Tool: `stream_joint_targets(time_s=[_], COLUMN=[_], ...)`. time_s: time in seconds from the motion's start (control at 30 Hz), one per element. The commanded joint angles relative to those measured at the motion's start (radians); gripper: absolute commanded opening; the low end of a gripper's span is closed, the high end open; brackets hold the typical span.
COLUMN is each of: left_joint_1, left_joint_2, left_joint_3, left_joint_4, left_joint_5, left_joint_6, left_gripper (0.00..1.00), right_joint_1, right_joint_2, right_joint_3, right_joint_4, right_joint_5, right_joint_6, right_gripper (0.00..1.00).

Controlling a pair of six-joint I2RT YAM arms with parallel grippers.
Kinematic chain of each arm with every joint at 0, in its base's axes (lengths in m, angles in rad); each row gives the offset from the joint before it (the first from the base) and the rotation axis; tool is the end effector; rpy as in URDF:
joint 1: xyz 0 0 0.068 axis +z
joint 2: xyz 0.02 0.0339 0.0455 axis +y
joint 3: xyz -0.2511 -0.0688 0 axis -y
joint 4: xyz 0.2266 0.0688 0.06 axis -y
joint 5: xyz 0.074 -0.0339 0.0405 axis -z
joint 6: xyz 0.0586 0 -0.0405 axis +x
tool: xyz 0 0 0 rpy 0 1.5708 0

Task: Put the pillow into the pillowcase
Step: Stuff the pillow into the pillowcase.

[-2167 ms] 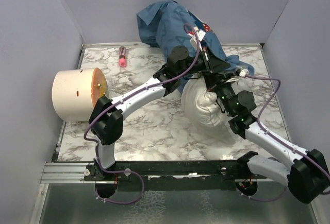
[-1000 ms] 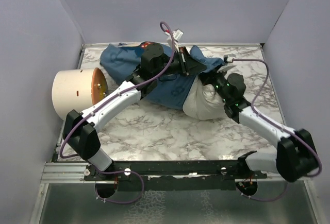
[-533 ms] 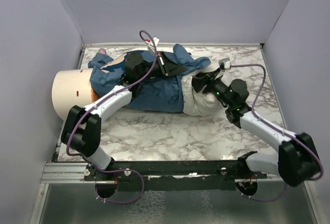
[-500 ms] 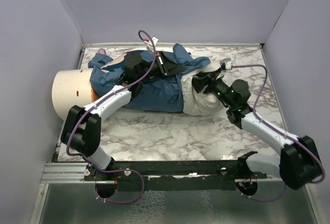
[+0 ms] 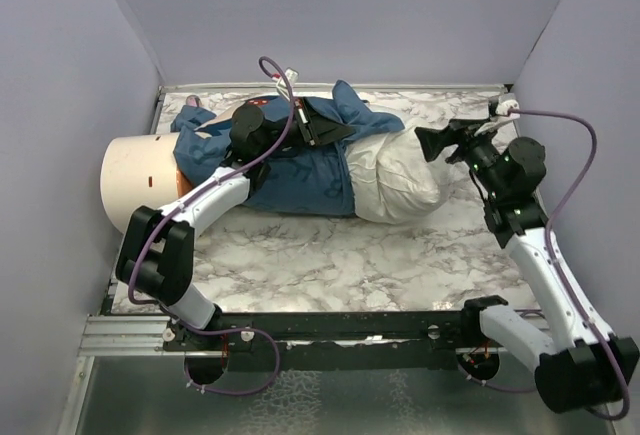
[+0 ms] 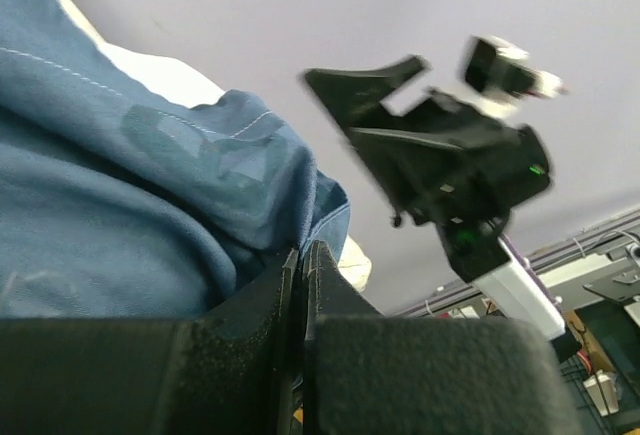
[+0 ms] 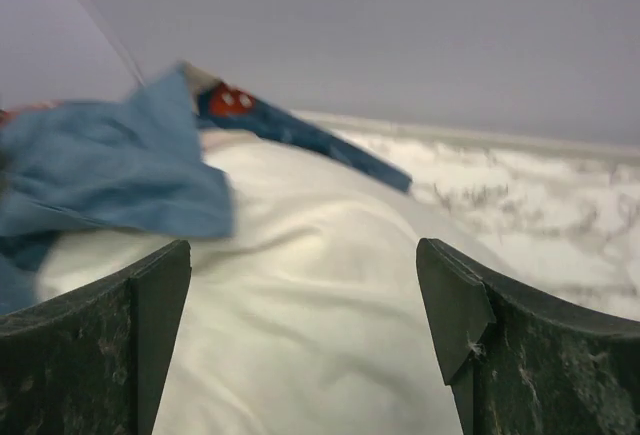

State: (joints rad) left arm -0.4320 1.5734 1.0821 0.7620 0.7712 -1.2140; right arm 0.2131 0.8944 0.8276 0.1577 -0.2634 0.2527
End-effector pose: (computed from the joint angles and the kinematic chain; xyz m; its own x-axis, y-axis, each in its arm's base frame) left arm 0.3103 -0.1881 0.3416 -0.7680 -0.3858 -0.5112 0.5454 0.0243 -0.8378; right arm 0.2147 0.0621 0.3659 -0.0285 0.2408 -0.9702 -0.4653 0.8558 0.2261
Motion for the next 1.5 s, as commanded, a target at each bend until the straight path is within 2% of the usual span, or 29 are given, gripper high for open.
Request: stream_joint_targets(time_s=[0.0, 0.1, 0.2, 0.23, 0.3, 0.37, 0.4, 0.43, 0.6, 0.7, 0.77, 0.87, 1.0, 1.07, 1.2, 1.3, 1.4, 1.47], left_joint_1=[-0.007, -0.030, -0.082, -0.107, -0.158, -0.208, -0.227, -0.247, -0.322, -0.335, -0.335, -0.338, -0.346, -0.352, -0.376, -0.402, -0.415, -0.417], left_joint_2=[-0.090, -0.071, -0.003, 0.031, 0.105, 0.202, 0.240, 0.281, 0.419, 0.412, 0.350, 0.228, 0.141, 0.139, 0.155, 0.112, -0.035, -0.168], left_joint_3=[0.012, 0.046, 0.144, 0.191, 0.329, 0.467, 0.541, 0.612, 0.933, 0.986, 0.885, 0.625, 0.224, 0.077, -0.124, -0.202, -0.230, -0.222], left_joint_4=[0.067, 0.067, 0.064, 0.058, 0.033, -0.021, -0.047, -0.070, -0.195, -0.245, -0.234, -0.199, -0.101, -0.070, 0.037, 0.039, -0.137, -0.393], left_joint_5=[0.030, 0.029, 0.035, 0.037, 0.042, 0.049, 0.050, 0.052, 0.071, 0.081, 0.084, 0.081, 0.032, 0.002, -0.044, -0.069, -0.111, -0.178], left_joint_6=[0.000, 0.002, 0.006, 0.010, 0.018, 0.031, 0.038, 0.042, 0.058, 0.087, 0.103, 0.137, 0.145, 0.157, 0.128, 0.128, 0.258, 0.393], left_gripper=[0.00, 0.00, 0.00, 0.00, 0.00, 0.00, 0.00, 0.00, 0.00, 0.00, 0.00, 0.00, 0.00, 0.00, 0.13, 0.36, 0.62, 0.78], right_joint_1=[-0.087, -0.073, 0.011, 0.032, 0.067, 0.084, 0.086, 0.086, 0.071, 0.031, 0.023, 0.023, 0.030, 0.067, 0.170, 0.188, 0.188, 0.189], right_joint_2=[0.192, 0.303, 0.386, 0.409, 0.444, 0.462, 0.467, 0.467, 0.423, 0.380, 0.350, 0.325, 0.307, 0.312, 0.294, 0.244, 0.109, -0.017], right_joint_3=[-0.033, -0.075, -0.109, -0.110, -0.110, -0.106, -0.097, -0.083, 0.052, 0.100, 0.107, 0.080, -0.162, -0.305, -0.482, -0.535, -0.558, -0.568], right_joint_4=[-0.156, -0.123, -0.035, 0.003, 0.112, 0.244, 0.312, 0.354, 0.394, 0.450, 0.486, 0.478, 0.590, 0.647, 0.632, 0.552, 0.391, 0.278], right_joint_5=[-0.157, -0.287, -0.306, -0.324, -0.378, -0.411, -0.416, -0.400, -0.153, -0.056, -0.042, -0.113, -0.239, -0.265, -0.240, -0.244, -0.233, -0.219], right_joint_6=[0.043, 0.050, 0.068, 0.087, 0.147, 0.233, 0.269, 0.294, 0.300, 0.273, 0.223, 0.153, 0.190, 0.224, 0.232, 0.230, 0.198, 0.183], right_gripper=[0.91, 0.81, 0.75, 0.69, 0.46, 0.16, 0.05, 0.01, 0.01, 0.01, 0.01, 0.01, 0.01, 0.01, 0.01, 0.08, 0.26, 0.38])
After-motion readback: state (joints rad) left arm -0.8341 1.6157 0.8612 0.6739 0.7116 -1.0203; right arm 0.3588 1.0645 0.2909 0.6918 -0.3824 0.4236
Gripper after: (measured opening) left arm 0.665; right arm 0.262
